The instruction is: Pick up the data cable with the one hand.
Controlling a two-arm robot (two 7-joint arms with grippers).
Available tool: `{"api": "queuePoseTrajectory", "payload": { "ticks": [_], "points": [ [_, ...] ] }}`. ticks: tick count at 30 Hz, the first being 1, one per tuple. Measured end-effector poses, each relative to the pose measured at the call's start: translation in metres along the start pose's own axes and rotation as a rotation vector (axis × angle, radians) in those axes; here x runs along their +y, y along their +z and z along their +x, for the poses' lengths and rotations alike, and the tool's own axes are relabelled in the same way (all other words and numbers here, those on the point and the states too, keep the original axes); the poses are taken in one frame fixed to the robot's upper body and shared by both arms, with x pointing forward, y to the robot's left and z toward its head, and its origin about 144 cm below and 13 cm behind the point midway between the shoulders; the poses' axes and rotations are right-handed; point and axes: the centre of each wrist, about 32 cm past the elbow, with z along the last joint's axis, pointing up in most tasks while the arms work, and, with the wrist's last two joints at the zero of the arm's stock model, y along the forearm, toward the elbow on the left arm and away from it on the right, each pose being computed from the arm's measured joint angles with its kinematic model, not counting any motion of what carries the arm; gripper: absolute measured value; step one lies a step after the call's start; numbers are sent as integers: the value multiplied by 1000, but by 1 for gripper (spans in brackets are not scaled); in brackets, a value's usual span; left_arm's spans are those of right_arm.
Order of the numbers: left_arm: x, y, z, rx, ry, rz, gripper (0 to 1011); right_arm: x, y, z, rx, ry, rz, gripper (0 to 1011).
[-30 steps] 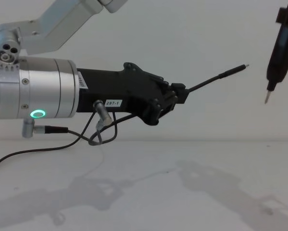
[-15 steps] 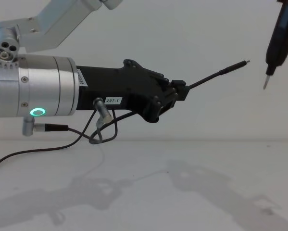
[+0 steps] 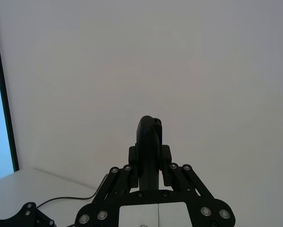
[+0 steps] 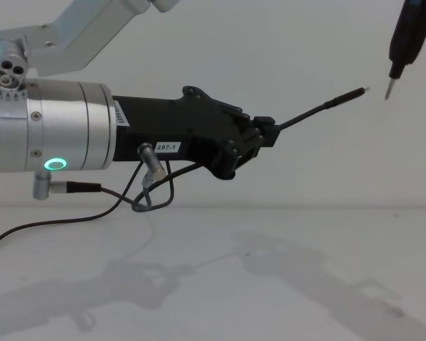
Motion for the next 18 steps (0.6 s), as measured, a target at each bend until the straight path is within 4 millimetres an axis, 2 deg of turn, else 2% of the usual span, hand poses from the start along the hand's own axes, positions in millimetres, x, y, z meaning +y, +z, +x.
{"api": "queuePoseTrajectory", "payload": {
  "ticks": [18],
  "points": [
    [0,0,0,-1,0,-1,40,6,7,1,19,23,26,268]
  ]
}}
